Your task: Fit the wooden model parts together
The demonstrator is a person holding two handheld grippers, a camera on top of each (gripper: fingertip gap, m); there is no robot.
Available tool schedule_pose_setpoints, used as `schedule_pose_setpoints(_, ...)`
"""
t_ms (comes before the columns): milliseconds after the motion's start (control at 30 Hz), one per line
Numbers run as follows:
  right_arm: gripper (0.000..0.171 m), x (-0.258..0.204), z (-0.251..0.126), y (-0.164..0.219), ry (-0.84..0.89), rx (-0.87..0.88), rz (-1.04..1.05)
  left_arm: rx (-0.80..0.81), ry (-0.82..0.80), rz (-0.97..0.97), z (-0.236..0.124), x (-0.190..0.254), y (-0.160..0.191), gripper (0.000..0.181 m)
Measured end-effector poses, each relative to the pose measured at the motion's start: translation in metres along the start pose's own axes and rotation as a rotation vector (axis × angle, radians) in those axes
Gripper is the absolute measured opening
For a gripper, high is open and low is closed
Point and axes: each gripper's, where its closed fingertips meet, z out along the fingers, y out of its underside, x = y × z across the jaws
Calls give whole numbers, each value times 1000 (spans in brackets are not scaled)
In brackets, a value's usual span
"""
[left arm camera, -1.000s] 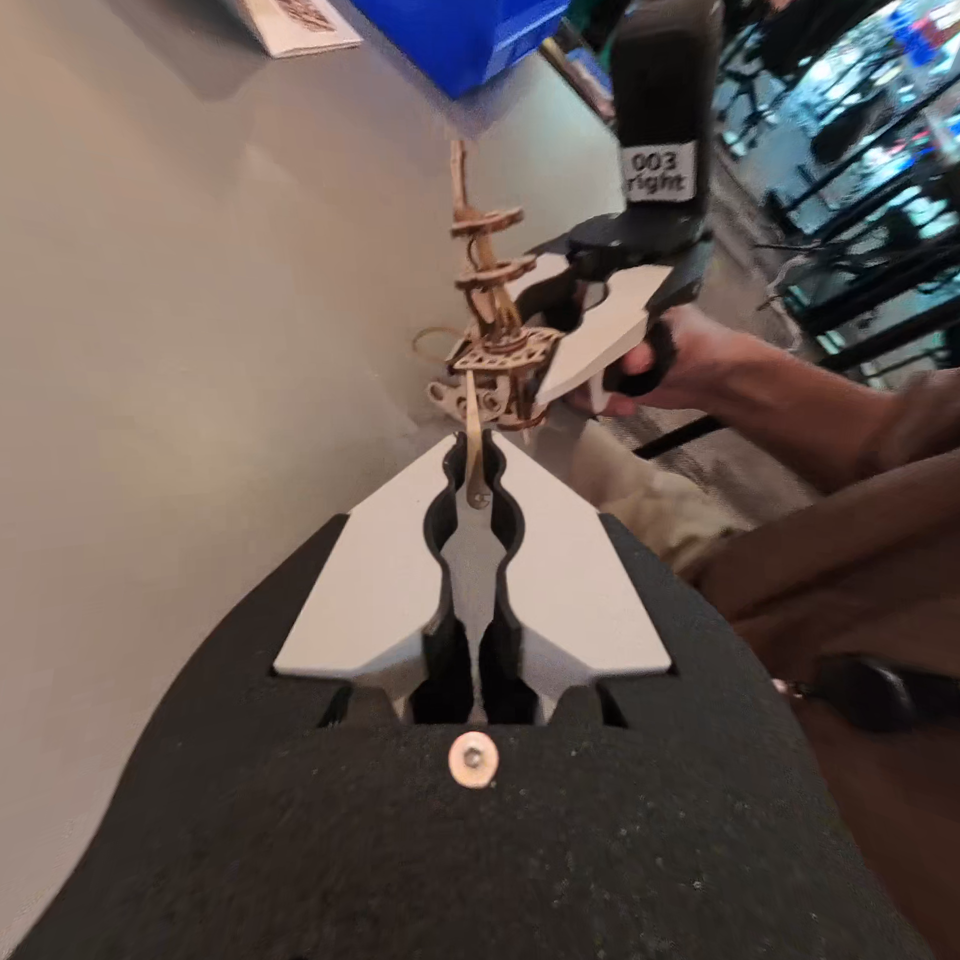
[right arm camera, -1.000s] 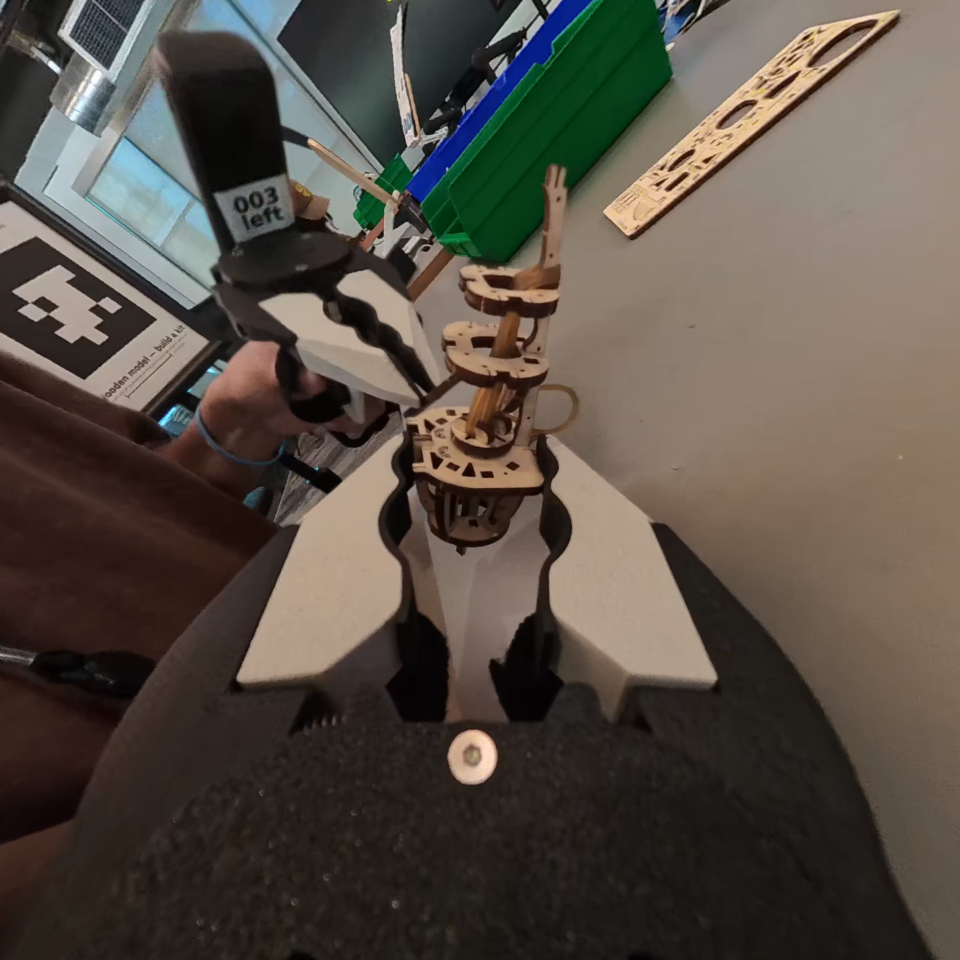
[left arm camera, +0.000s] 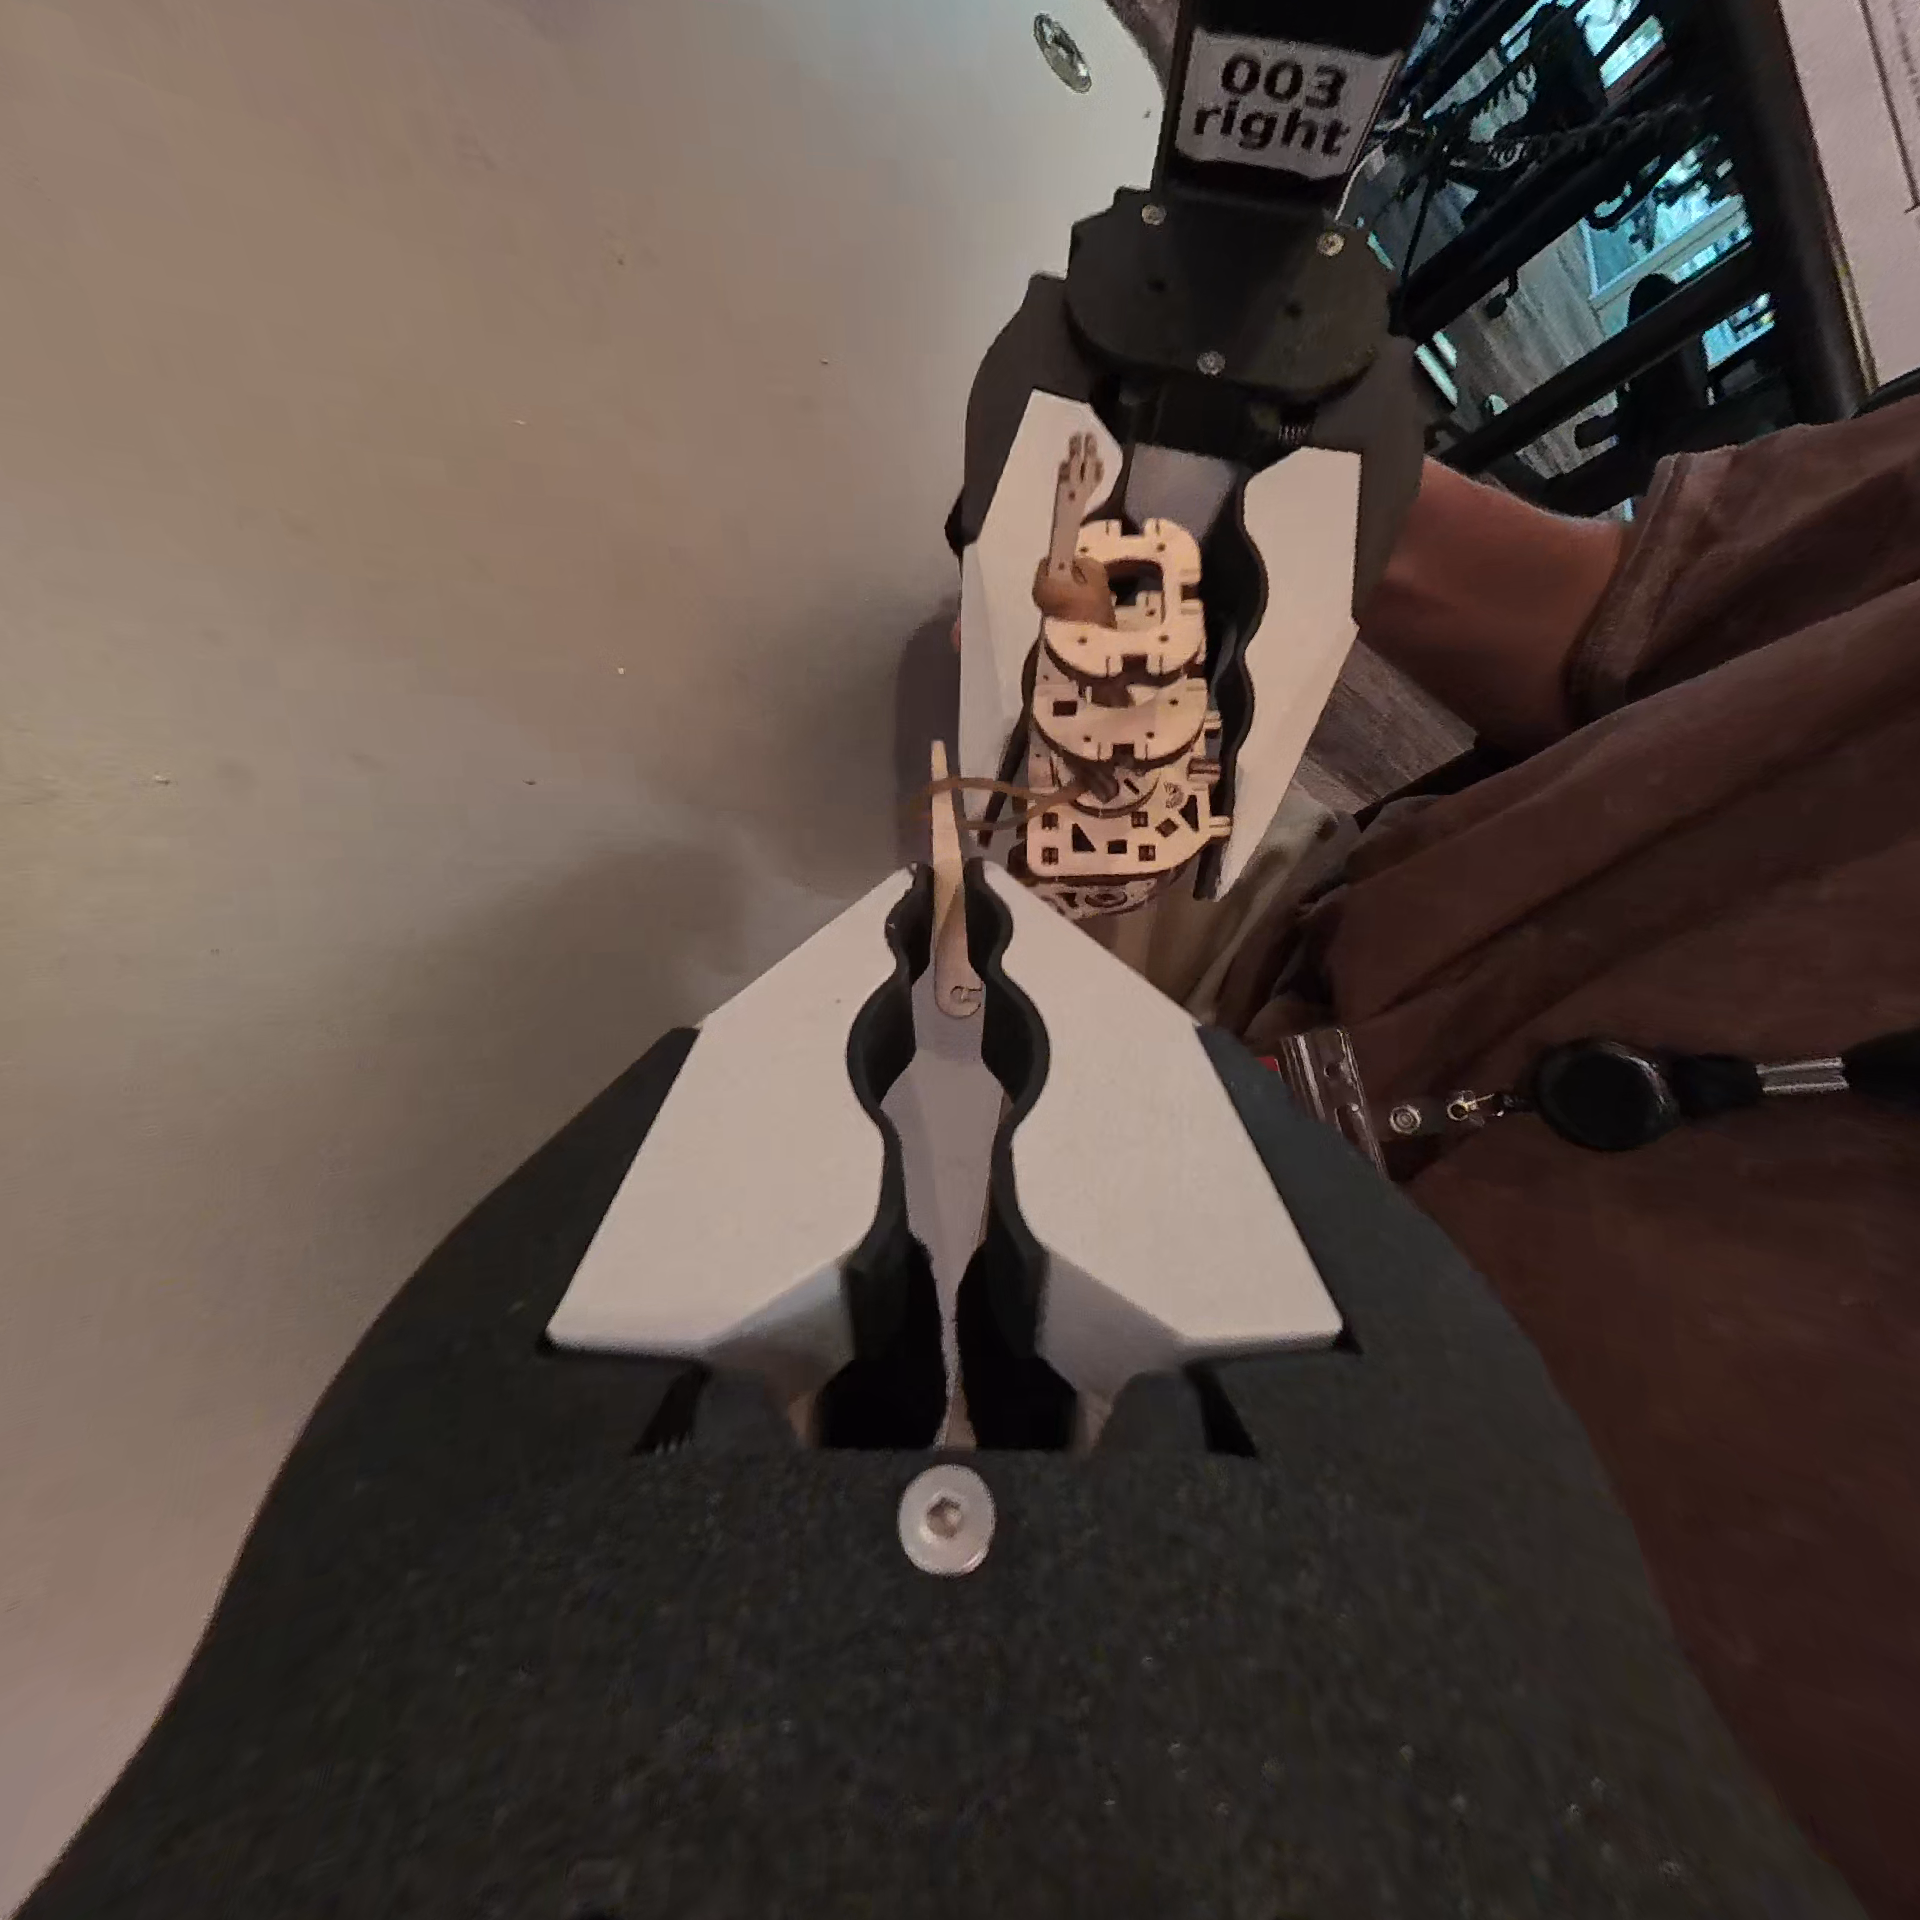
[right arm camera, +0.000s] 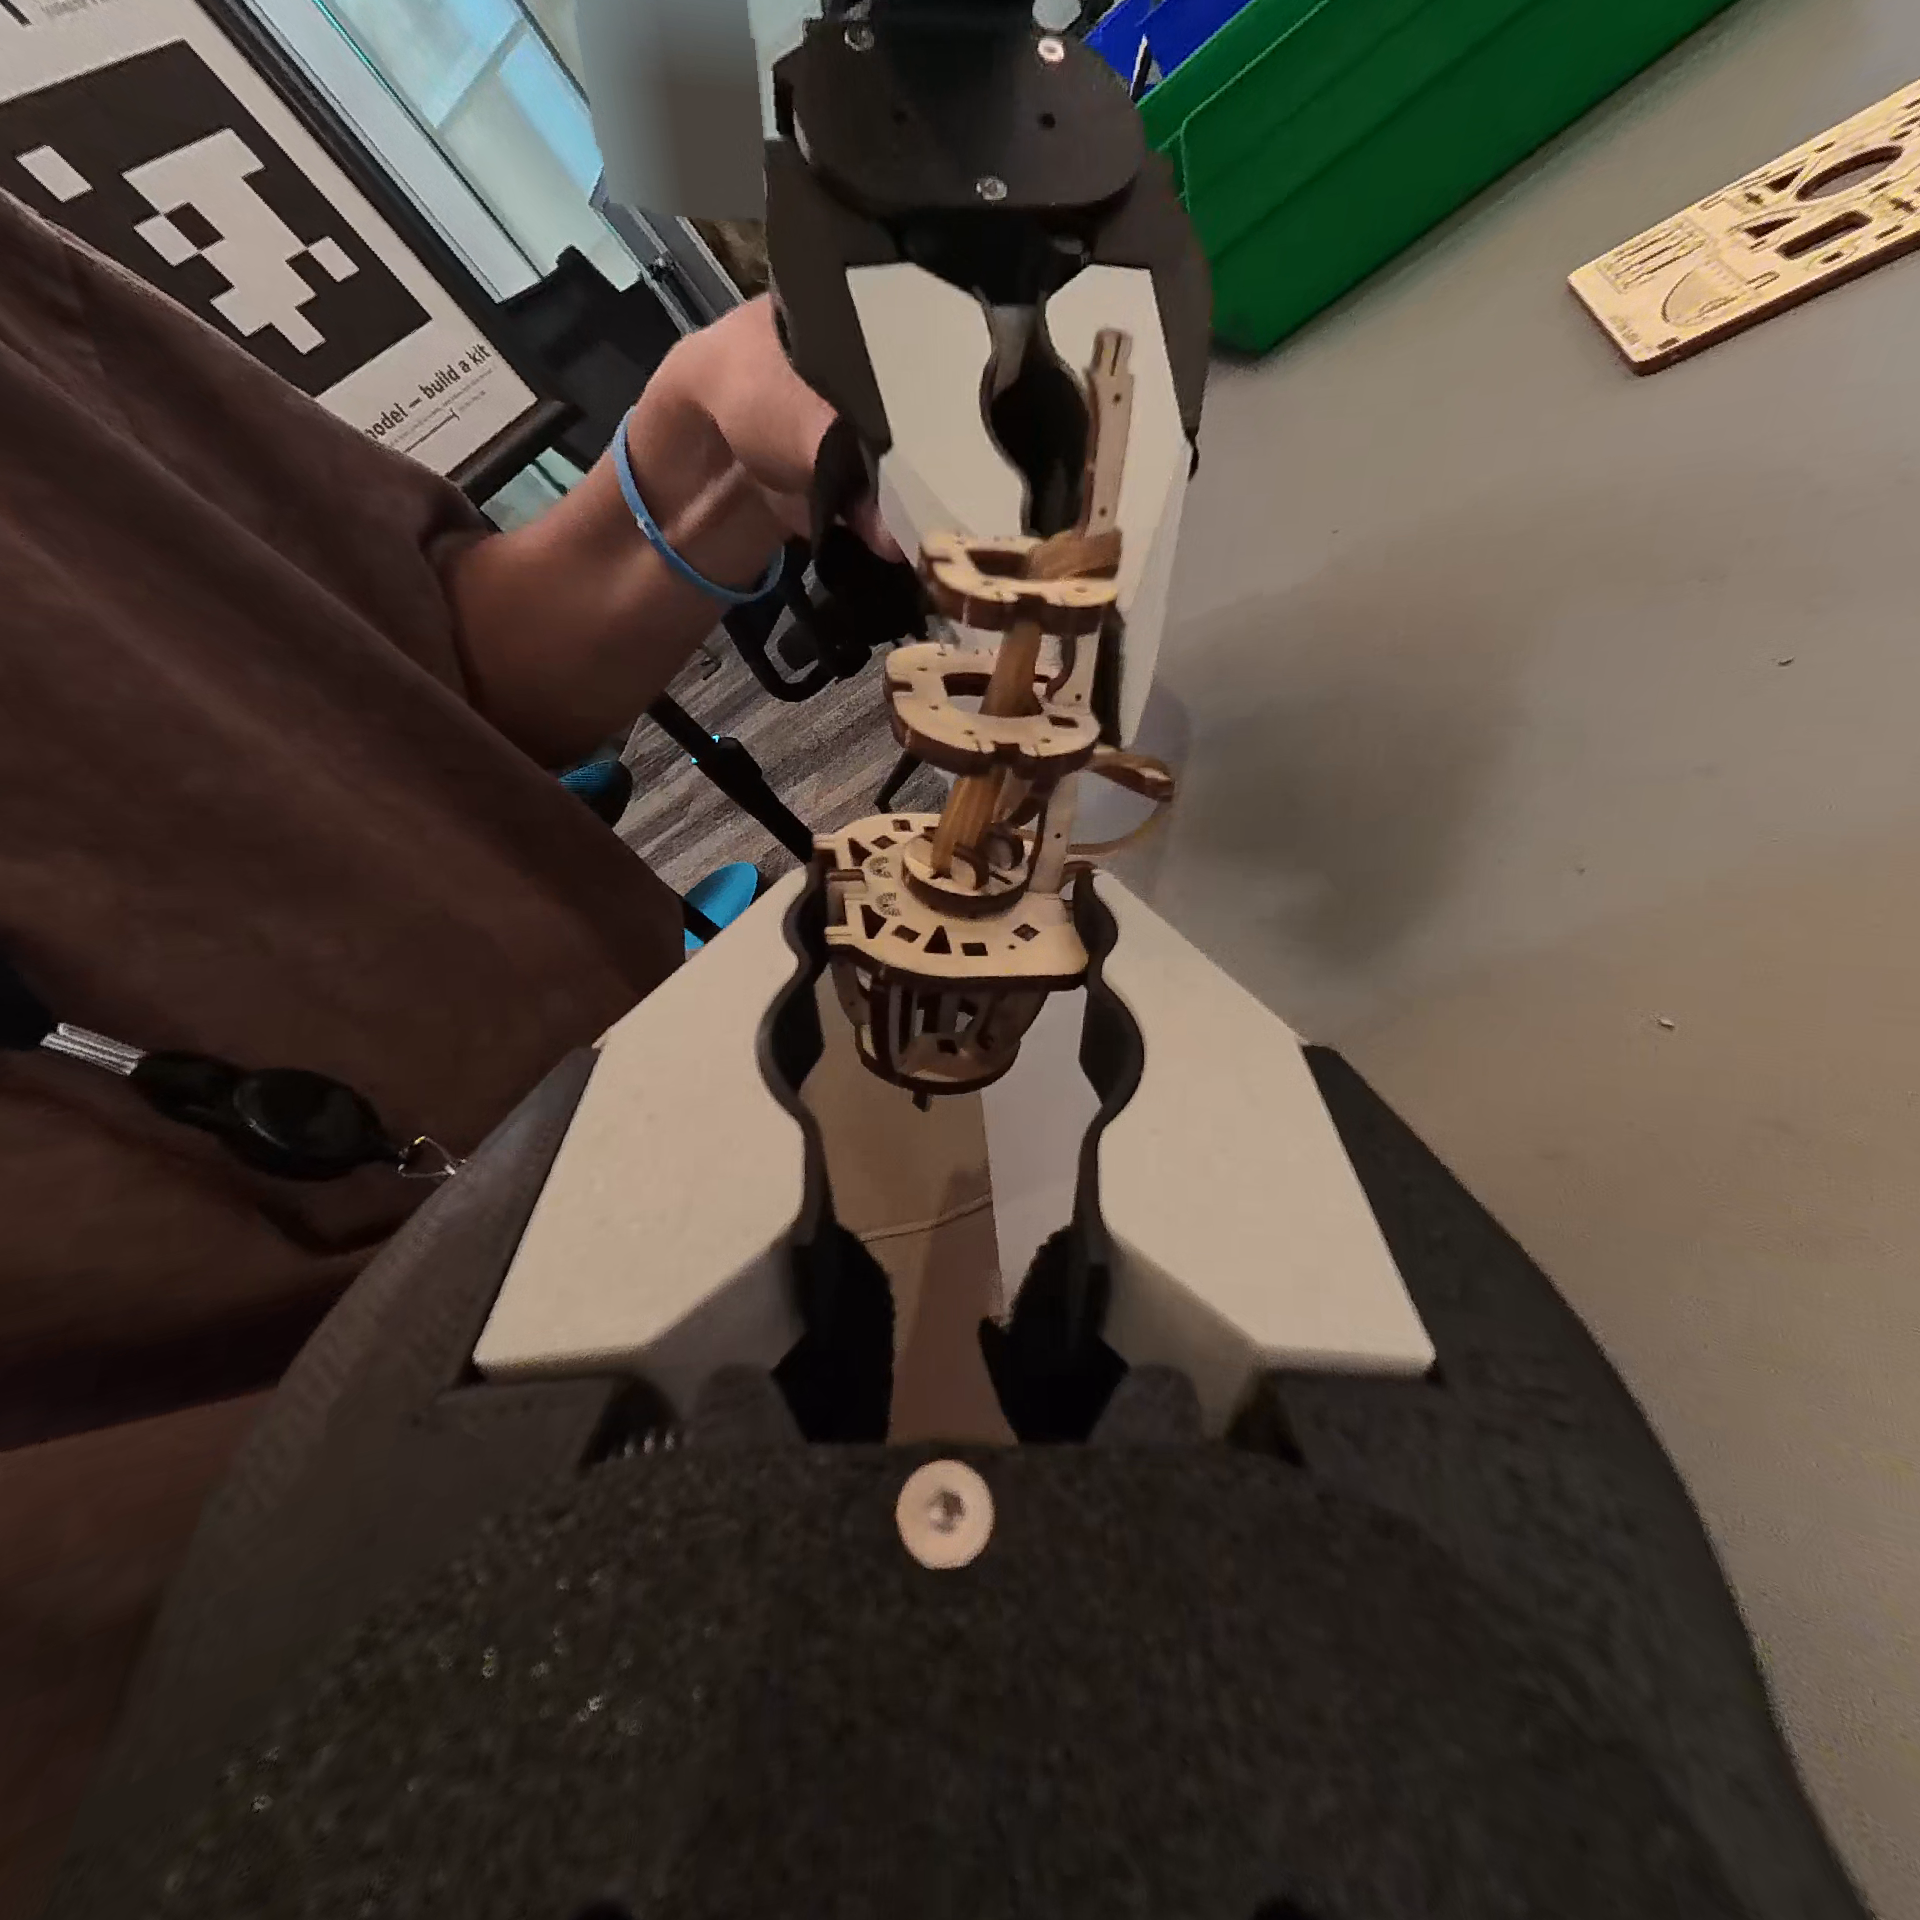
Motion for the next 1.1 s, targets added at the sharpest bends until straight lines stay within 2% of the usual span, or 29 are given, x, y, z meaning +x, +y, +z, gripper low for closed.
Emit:
schedule_pose_setpoints(133,46,1,2,1,-16,5,39,95,79,-10,1,12,-9,3)
schedule_pose_setpoints(433,46,4,1,-2,-35,46,96,322,54,-88,-11,9,-14,3)
schedule_pose_setpoints(567,47,8,1,-2,-12,53,108,374,47,-88,-19,13,-16,2)
schedule_pose_setpoints(833,47,15,-1,-4,26,72,122,286,43,-93,-7,23,-3,3)
schedule_pose_setpoints(1100,47,17,2,0,59,48,100,280,18,-105,-3,19,-11,3)
